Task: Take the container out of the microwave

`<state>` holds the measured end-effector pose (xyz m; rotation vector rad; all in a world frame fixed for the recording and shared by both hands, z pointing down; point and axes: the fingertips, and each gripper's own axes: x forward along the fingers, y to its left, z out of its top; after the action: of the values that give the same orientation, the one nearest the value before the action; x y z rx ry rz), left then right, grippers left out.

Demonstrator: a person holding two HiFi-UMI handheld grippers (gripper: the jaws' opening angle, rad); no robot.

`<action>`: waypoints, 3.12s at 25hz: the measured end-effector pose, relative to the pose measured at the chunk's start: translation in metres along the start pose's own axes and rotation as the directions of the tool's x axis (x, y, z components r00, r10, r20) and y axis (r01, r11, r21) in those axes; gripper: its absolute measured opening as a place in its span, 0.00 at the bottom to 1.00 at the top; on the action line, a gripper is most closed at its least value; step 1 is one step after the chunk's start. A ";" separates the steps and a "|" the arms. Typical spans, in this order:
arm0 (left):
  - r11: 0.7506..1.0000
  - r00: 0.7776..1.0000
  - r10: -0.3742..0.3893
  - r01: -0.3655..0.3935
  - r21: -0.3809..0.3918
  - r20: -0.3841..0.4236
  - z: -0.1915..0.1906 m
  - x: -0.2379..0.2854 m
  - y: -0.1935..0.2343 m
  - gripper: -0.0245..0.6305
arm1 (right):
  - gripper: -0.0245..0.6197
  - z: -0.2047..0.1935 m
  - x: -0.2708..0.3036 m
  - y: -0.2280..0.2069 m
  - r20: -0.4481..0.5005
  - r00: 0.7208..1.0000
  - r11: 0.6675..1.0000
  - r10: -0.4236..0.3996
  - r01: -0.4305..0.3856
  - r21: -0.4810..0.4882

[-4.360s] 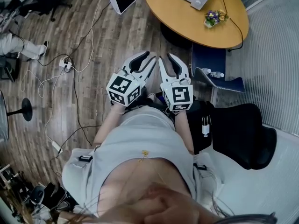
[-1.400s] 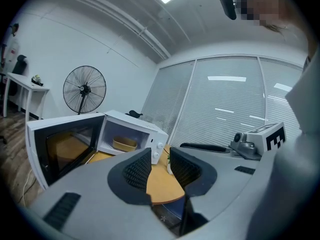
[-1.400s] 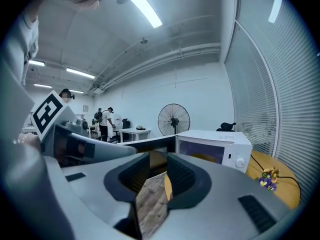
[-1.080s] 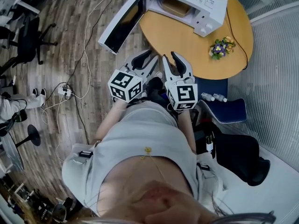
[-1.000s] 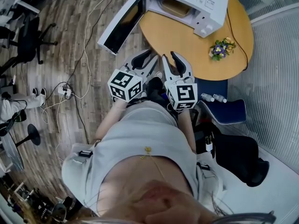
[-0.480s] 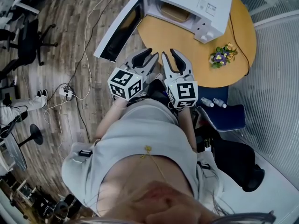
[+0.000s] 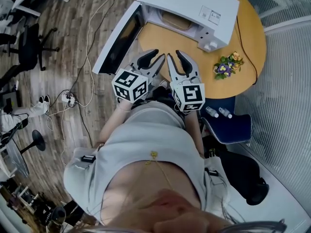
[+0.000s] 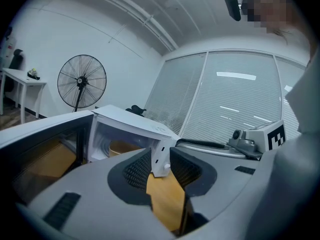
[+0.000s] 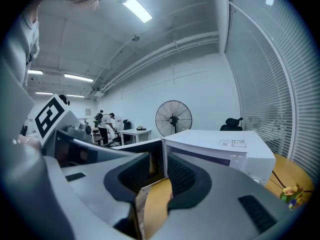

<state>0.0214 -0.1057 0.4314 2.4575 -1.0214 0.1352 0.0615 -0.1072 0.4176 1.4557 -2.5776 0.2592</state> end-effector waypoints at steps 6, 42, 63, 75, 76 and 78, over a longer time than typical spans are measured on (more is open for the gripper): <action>1.000 1.000 0.008 -0.008 0.006 0.016 0.006 0.023 -0.002 0.22 | 0.22 0.002 0.004 -0.020 0.009 1.000 1.000 0.014 -0.014 -0.009; 0.990 0.989 -0.140 0.139 -0.014 -0.046 0.043 0.086 0.067 0.22 | 0.24 0.015 0.085 -0.070 -0.029 0.988 0.987 -0.155 0.156 0.050; 0.982 0.982 -0.185 0.186 0.031 -0.028 0.060 0.089 0.094 0.22 | 0.25 0.009 0.099 -0.086 -0.068 0.965 0.965 -0.252 0.256 0.062; 0.983 0.983 -0.181 0.182 0.036 -0.042 0.056 0.092 0.097 0.22 | 0.24 -0.008 0.103 -0.100 -0.119 0.955 0.959 -0.271 0.279 0.051; 0.983 0.983 -0.178 0.180 0.037 -0.044 0.056 0.092 0.098 0.22 | 0.24 -0.011 0.105 -0.101 -0.126 0.955 0.960 -0.268 0.275 0.047; 0.984 0.984 -0.173 0.174 0.037 -0.048 0.054 0.092 0.099 0.22 | 0.24 -0.016 0.109 -0.103 -0.141 0.955 0.963 -0.261 0.269 0.037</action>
<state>0.0146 -0.2503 0.4463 2.5551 -0.7884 0.1544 0.0959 -0.2463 0.4651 1.7174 -2.2545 0.3799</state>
